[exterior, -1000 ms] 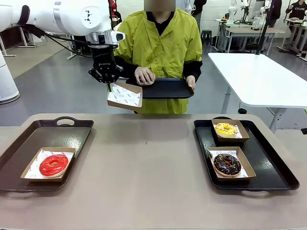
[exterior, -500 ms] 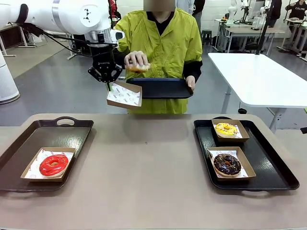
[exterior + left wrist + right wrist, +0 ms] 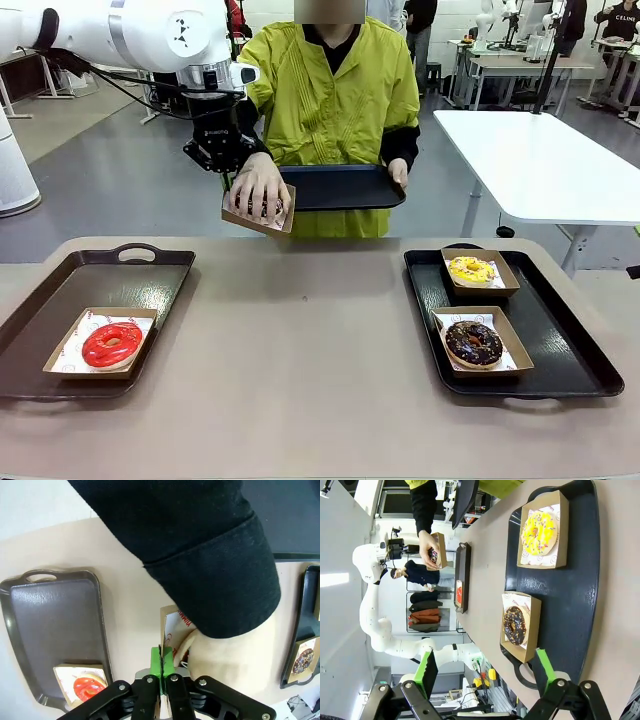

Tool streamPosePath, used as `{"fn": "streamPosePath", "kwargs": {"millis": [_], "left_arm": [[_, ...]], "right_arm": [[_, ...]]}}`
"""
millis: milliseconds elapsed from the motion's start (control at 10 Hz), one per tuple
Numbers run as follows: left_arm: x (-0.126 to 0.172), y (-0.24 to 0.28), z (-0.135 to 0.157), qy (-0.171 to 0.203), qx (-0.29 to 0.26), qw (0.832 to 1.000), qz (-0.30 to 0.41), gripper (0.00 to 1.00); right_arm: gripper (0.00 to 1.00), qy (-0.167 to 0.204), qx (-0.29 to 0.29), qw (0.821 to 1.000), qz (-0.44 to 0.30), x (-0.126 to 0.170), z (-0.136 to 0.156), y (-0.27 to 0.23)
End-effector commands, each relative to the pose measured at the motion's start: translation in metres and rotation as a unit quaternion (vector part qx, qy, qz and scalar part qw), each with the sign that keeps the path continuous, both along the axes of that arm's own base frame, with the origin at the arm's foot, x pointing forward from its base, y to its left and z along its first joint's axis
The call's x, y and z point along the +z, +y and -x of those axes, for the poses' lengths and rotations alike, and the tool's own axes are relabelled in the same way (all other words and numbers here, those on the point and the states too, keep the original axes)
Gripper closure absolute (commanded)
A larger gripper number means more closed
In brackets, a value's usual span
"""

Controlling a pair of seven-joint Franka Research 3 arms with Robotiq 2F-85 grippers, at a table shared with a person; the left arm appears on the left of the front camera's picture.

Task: Individually package the donuts and arrange them on the tray.
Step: Place the picked Paper togo box on the Handle tray.

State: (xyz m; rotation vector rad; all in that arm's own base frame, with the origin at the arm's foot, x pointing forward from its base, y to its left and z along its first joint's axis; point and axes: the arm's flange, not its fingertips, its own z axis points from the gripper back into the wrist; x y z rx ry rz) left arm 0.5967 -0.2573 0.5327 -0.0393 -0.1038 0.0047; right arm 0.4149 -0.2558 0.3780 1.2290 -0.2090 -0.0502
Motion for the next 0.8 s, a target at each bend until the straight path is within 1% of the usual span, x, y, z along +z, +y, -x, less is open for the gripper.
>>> {"fn": "streamPosePath", "kwargs": {"millis": [0, 700], "left_arm": [[-0.0008, 0.0056, 0.0071, -0.003, -0.007, 1.0, 0.0, 1.0], [-0.0008, 0.0056, 0.0071, -0.003, -0.007, 1.0, 0.0, 1.0]], "right_arm": [[0.0, 0.002, 0.006, 1.0, 0.004, 0.0014, 0.0021, 0.0003], [0.0, 0.002, 0.006, 1.0, 0.004, 0.0014, 0.0021, 0.0003]]}}
